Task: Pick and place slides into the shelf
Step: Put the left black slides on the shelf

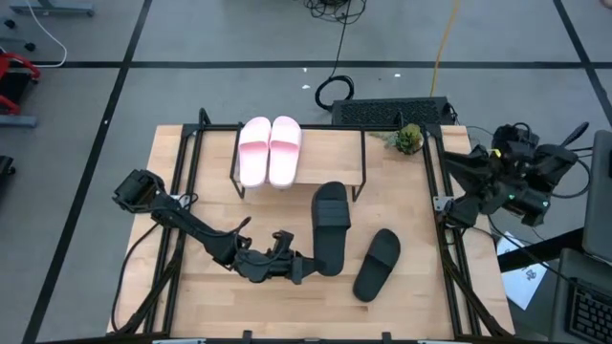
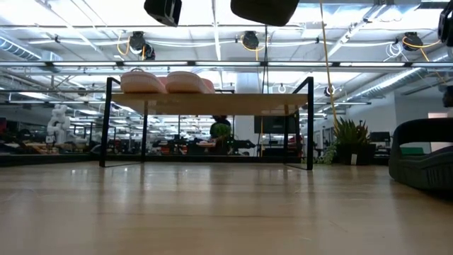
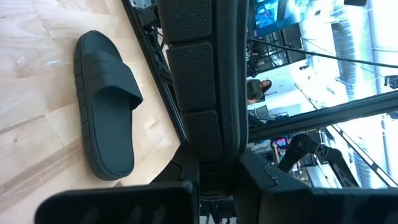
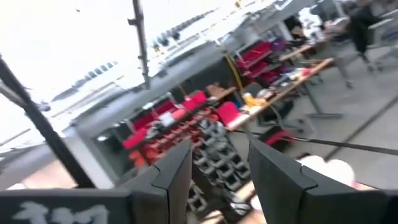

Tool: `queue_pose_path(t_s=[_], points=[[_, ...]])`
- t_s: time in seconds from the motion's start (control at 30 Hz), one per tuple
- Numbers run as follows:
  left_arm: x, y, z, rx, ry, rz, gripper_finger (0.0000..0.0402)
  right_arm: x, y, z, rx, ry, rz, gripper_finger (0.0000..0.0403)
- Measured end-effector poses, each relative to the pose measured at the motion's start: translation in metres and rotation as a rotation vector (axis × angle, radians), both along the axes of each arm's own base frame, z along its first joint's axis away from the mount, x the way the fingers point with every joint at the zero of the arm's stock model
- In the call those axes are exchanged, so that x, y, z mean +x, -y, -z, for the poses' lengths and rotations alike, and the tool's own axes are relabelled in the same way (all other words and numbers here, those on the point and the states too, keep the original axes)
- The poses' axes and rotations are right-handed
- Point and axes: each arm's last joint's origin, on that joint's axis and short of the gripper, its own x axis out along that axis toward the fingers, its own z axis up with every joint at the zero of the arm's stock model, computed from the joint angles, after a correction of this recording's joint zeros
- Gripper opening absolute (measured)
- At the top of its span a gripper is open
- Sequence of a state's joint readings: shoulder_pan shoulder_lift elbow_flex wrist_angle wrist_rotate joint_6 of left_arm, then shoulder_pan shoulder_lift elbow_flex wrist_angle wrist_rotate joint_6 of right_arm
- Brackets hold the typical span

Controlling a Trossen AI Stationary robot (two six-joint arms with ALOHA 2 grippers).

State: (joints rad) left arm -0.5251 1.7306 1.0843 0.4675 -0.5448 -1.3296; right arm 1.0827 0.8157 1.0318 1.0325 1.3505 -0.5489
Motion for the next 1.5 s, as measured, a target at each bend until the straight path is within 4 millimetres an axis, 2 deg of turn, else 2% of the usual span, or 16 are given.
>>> queue_pose_path(t_s=[0.2,0.37,0.53,0.67,0.83,0.93,1.27,1.37,1.5], points=[[0.000,0.000,0.000,-0.003,0.002,0.007,0.0038,0.000,0.005,0.001,-0.028,0.062,-0.052,0.0148],[0.001,-0.001,-0.001,-0.019,0.006,0.004,0.0038,0.013,0.007,0.003,-0.074,0.149,-0.094,0.0148],[0.002,-0.002,-0.001,-0.026,0.008,0.000,0.0038,0.041,0.008,0.000,-0.122,0.164,-0.181,0.0148],[0.002,-0.002,-0.001,-0.040,0.009,-0.006,0.0038,0.072,0.019,-0.004,-0.172,0.065,-0.127,0.0148],[0.002,-0.002,-0.001,-0.038,0.009,-0.007,0.0038,0.079,0.057,-0.025,-0.178,0.064,-0.103,0.0148],[0.001,-0.002,-0.001,-0.035,0.009,-0.007,0.0038,0.084,0.080,-0.028,-0.147,0.015,-0.144,0.0148],[0.002,-0.002,-0.002,-0.022,0.013,0.011,0.0038,0.127,0.181,0.011,0.084,-0.194,-0.441,0.0148],[0.002,-0.002,-0.002,-0.011,0.013,0.013,0.0038,0.137,0.202,0.023,0.113,-0.227,-0.506,0.0149],[0.003,-0.004,-0.006,0.005,0.056,0.011,0.0038,0.149,0.218,0.038,0.112,-0.269,-0.652,0.0149]])
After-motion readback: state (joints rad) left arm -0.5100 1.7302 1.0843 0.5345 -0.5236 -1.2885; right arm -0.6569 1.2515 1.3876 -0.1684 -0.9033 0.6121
